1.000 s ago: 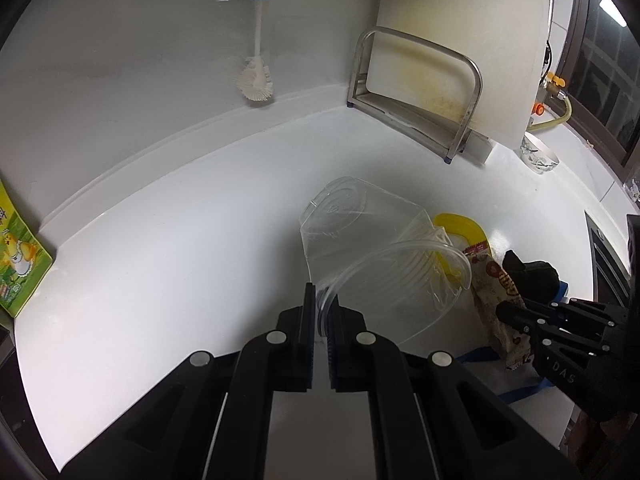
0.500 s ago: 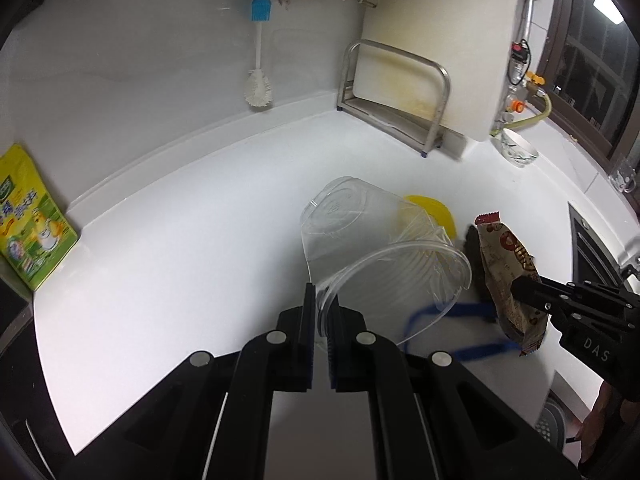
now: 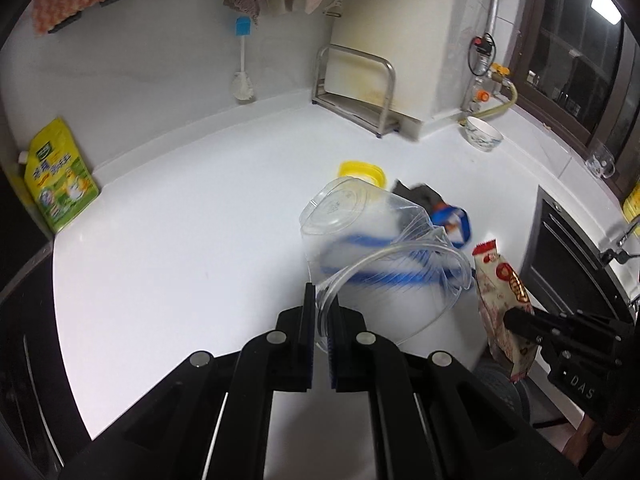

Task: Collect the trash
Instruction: 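Lift and carry the wrapper and cup in both tools over the bin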

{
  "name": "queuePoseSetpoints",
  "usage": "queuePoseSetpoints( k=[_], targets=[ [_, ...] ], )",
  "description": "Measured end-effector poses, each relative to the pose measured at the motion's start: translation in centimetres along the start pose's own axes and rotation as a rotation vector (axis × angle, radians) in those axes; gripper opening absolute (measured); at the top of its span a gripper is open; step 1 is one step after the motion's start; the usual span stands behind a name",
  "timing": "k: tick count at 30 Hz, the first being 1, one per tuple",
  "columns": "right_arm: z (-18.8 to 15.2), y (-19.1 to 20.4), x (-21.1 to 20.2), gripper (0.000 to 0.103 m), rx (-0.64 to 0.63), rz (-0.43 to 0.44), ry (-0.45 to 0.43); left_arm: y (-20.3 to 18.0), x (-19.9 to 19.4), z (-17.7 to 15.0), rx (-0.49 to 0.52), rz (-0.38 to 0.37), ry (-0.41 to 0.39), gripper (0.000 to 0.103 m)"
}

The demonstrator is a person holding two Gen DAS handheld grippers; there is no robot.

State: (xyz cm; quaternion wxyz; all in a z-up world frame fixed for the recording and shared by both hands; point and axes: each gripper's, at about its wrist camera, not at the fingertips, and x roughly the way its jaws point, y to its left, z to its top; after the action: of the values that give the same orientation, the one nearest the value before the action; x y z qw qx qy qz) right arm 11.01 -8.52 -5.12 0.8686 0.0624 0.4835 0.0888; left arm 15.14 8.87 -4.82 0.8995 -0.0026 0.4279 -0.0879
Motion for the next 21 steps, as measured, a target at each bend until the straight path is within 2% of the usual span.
queuePoseSetpoints(
  k=[10,21],
  targets=[
    [-8.7,-4.5,-5.8,0.011,-0.001,0.028,0.036,-7.2,-4.3,-7.3,0.001,0.025,0.027,0.006],
    [-15.0,-8.2,-6.9,0.011,0.022,0.067,0.103,-13.0,-4.6,-14.3,0.043,0.013,0.138,0.006]
  ],
)
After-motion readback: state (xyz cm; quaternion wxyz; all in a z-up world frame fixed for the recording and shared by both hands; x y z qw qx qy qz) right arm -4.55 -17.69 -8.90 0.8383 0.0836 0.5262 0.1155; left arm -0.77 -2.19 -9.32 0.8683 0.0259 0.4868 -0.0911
